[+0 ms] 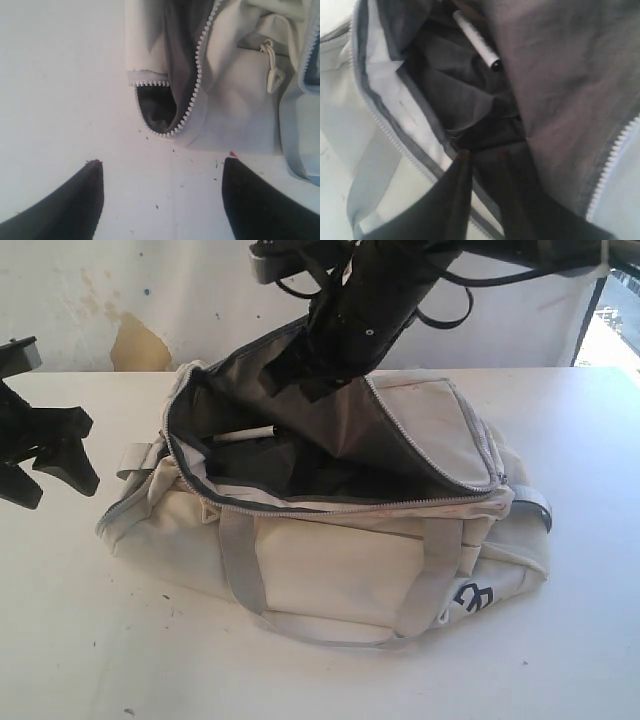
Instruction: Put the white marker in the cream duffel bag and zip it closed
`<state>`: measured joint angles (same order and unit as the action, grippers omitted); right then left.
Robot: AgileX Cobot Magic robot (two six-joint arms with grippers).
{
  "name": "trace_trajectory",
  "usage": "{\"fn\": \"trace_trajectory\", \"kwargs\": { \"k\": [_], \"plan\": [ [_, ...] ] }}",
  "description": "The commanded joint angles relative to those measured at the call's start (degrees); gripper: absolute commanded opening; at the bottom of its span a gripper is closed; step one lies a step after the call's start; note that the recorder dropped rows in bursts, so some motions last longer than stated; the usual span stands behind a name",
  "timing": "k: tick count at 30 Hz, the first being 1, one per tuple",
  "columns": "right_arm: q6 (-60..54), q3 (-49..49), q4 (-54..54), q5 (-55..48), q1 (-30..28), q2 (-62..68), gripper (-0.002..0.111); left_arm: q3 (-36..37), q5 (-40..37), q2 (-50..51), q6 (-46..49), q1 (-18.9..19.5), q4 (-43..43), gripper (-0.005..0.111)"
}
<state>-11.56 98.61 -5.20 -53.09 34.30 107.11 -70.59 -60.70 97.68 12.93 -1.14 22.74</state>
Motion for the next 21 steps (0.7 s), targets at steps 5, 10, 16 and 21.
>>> {"fn": "trace_trajectory", "kwargs": {
  "k": [5, 10, 16, 21],
  "plan": [
    [9.0, 0.2, 2.7, 6.5, -5.6, -0.6, 0.06, -0.2, -0.3, -0.7, 0.8, -0.3, 0.4, 0.073],
    [8.7, 0.1, 2.0, 15.7, -9.3, 1.5, 0.06, -0.2, -0.3, -0.7, 0.9, -0.3, 0.4, 0.073],
    [8.7, 0.1, 2.0, 20.4, -9.3, 6.4, 0.057, -0.2, -0.3, -0.7, 0.9, -0.3, 0.4, 0.073],
    [8.7, 0.1, 2.0, 20.6, -9.3, 9.1, 0.038, -0.2, -0.3, -0.7, 0.9, -0.3, 0.4, 0.073]
  ]
}}
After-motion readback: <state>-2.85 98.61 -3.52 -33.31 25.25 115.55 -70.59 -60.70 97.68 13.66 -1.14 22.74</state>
